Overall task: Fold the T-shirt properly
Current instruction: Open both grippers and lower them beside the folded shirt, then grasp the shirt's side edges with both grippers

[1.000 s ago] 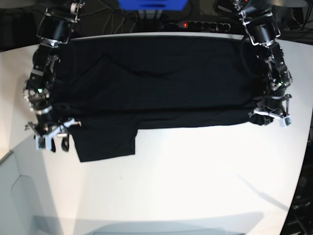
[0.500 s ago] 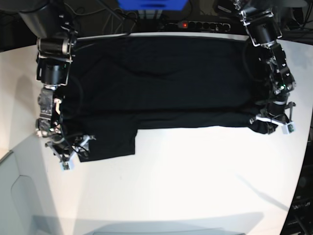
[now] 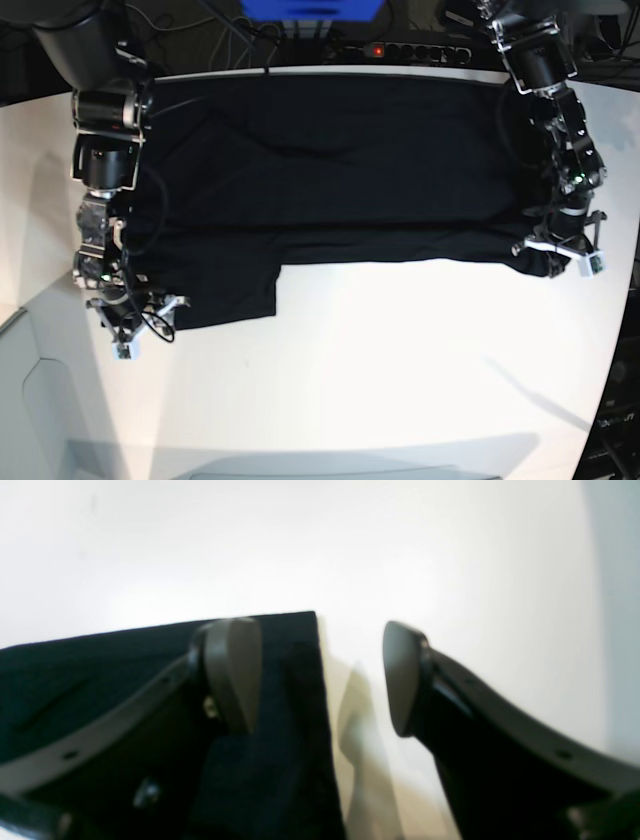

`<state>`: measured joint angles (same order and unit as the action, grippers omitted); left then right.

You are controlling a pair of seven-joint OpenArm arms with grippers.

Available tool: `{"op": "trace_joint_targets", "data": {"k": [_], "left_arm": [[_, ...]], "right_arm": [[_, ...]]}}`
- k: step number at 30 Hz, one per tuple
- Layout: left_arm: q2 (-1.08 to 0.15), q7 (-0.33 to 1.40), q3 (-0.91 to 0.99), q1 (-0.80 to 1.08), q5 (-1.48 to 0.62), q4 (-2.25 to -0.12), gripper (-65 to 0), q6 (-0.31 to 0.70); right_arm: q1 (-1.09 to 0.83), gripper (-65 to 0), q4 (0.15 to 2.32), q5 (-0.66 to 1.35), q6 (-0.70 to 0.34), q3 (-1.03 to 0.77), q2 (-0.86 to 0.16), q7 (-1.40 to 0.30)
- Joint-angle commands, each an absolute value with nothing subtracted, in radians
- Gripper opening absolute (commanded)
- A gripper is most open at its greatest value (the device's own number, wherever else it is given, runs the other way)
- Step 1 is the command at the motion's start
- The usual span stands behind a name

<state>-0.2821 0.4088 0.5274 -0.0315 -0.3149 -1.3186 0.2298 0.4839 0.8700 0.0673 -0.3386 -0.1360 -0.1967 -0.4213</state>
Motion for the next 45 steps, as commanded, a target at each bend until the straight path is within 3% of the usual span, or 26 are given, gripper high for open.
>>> {"op": "trace_joint_targets", "data": {"k": [1, 10, 13, 17, 28, 35, 41, 45], "left_arm": [[-0.297, 0.384, 0.53, -0.05, -0.32, -1.336, -65.0, 0.231], [-0.295, 0.384, 0.53, -0.047, -0.318, -1.334, -65.0, 0.231], [-0.295, 0.384, 0.533, -0.047, -0.318, -1.334, -65.0, 0.231], [-0.295, 0.383, 0.532, -0.047, -0.318, -1.334, -65.0, 0.234], [-0.295, 0.38, 0.533, -0.044, -0.318, -1.34, -65.0, 0.236], [-0.294, 0.383, 0.536, -0.041, -0.318, -1.333, -64.7, 0.237], [-0.294, 0.383, 0.536, -0.041, -0.318, -1.333, -51.8, 0.237], [-0.294, 0.38, 0.533, -0.042, -0.32, -1.333, -51.5, 0.237]], "right_arm": [[0.515, -25.9, 0.868, 0.076, -0.321, -0.136, -0.202, -0.395], [0.515, -28.1, 0.771, 0.076, -0.32, -0.136, -0.199, -0.337], [0.515, -39.1, 0.771, 0.076, -0.32, -0.136, -0.197, -0.338], [0.516, -64.7, 0.776, 0.077, -0.32, -0.102, -0.185, -0.335], [0.473, -65.0, 0.984, 0.082, -0.323, -0.082, -0.177, -0.341], [0.466, -65.0, 0.983, 0.081, -0.323, -0.082, -0.177, -0.341], [0.466, -65.0, 0.983, 0.081, -0.323, -0.084, -0.177, -0.341], [0.466, -65.0, 0.983, 0.081, -0.323, -0.084, -0.179, -0.341]]}}
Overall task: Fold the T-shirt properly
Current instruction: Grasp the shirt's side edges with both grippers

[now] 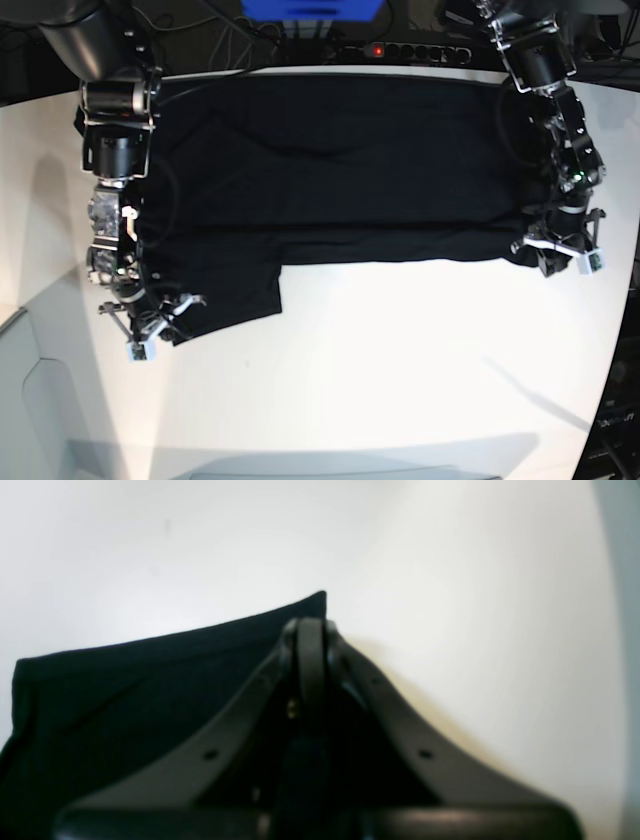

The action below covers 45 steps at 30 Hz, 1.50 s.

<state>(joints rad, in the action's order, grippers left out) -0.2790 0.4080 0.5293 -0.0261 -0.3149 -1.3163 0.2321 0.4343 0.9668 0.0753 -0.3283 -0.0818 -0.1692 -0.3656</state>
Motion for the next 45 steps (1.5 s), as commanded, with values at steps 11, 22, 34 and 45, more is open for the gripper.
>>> {"op": "trace_joint_targets", "data": {"k": [11, 22, 34, 45], "left_arm": [[-0.3, 0.383, 0.544, -0.048, -0.32, -1.333, -49.0, 0.229], [-0.303, 0.383, 0.578, -0.119, -0.32, -1.145, -29.0, 0.239], [-0.302, 0.375, 0.53, -0.134, -0.323, -1.145, -49.6, 0.239], [-0.302, 0.383, 0.533, -0.139, -0.325, -1.162, -65.0, 0.239]], "right_arm": [[0.466, -65.0, 0.983, 0.081, -0.325, -0.082, -0.179, -0.341], [0.467, -65.0, 0.983, 0.081, -0.325, -0.082, -0.177, -0.341], [0.467, -65.0, 0.981, 0.079, -0.325, -0.082, -0.179, -0.341], [0.469, -65.0, 0.981, 0.079, -0.325, -0.082, -0.182, -0.341]]}}
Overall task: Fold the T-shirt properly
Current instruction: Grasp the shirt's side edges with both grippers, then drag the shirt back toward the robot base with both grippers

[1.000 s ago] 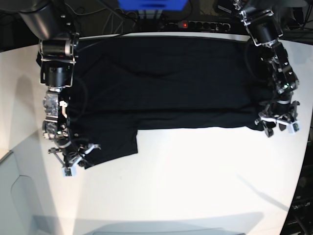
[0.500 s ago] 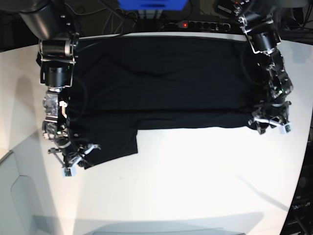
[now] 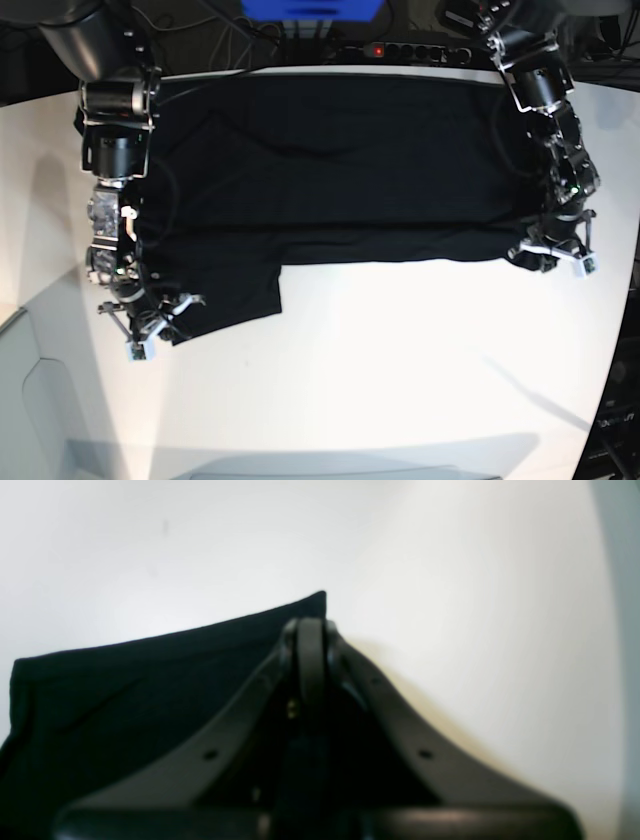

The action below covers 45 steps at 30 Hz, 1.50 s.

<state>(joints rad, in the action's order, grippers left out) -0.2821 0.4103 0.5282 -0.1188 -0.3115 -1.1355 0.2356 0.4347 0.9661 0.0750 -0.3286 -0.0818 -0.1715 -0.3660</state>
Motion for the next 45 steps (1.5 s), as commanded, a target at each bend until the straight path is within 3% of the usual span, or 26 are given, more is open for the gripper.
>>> {"op": "trace_joint_targets", "data": {"k": [1, 10, 30, 45], "left_arm": [[-0.302, 0.383, 0.535, -0.137, -0.325, -1.181, -65.0, 0.239], [-0.297, 0.384, 0.538, -0.068, -0.326, -1.376, -65.0, 0.239], [-0.295, 0.384, 0.539, -0.024, -0.328, -1.549, -65.0, 0.239], [-0.294, 0.381, 0.616, 0.024, -0.328, -1.595, -65.0, 0.24]], "right_arm": [[0.469, -65.0, 0.983, 0.082, -0.325, -0.084, -0.182, -0.341], [0.455, -65.0, 1.09, 0.087, -0.36, -0.088, -0.182, -0.346], [0.186, -65.0, 1.824, 0.087, -0.518, -0.326, -0.137, -0.545], [0.047, -65.0, 1.968, 0.147, -0.668, -0.519, -0.12, -0.565]]}}
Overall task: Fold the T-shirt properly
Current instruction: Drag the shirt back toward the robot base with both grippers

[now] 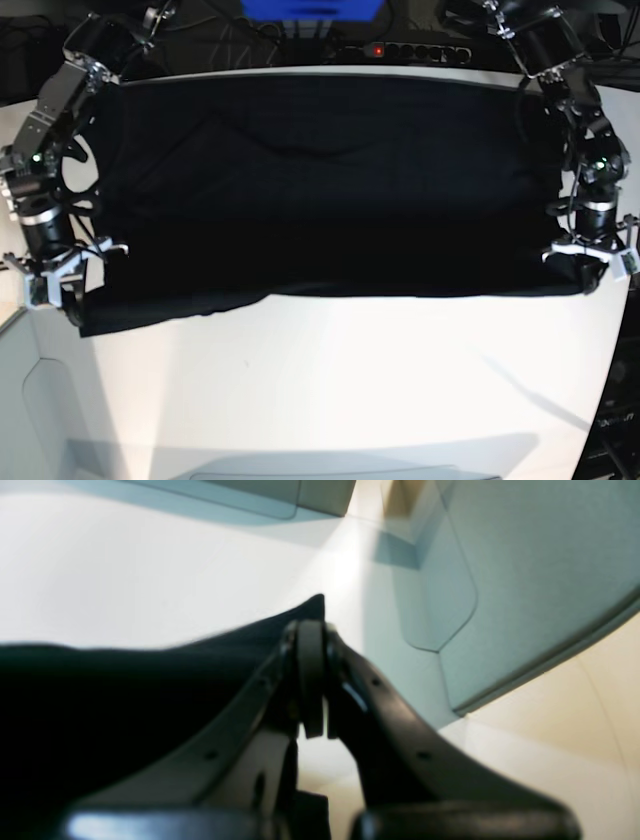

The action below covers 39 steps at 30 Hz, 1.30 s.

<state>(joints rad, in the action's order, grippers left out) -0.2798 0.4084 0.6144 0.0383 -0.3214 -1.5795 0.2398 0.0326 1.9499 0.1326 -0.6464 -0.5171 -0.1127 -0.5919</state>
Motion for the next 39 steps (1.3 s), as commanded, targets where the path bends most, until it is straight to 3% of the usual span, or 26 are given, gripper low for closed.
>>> {"op": "trace_joint_targets", "data": {"k": [1, 10, 22, 29, 39], "left_arm": [[-0.294, 0.381, 0.616, 0.024, -0.328, -1.593, -65.0, 0.24], [-0.292, 0.372, 0.618, 0.094, -0.328, -1.603, -65.0, 0.24], [-0.291, 0.372, 0.619, 0.182, -0.328, -1.592, -65.0, 0.24], [-0.291, 0.354, 0.619, 0.223, -0.328, -1.59, -65.0, 0.242], [-0.265, 0.202, 0.618, 0.305, -0.326, -1.598, -65.0, 0.242]], "right_arm": [[0.038, -65.0, 1.982, 0.147, -0.679, -0.519, -0.119, -0.565], [-0.101, -65.0, 2.034, 0.147, -0.698, -0.572, -0.005, -0.541], [-0.335, -65.0, 2.035, 0.147, -0.698, -0.7, 0.154, -0.302], [-0.484, -65.0, 2.034, 0.163, -0.698, -0.704, 0.157, -0.143], [-0.657, -65.0, 2.037, 0.289, -0.698, -0.73, 0.157, -0.128]]}}
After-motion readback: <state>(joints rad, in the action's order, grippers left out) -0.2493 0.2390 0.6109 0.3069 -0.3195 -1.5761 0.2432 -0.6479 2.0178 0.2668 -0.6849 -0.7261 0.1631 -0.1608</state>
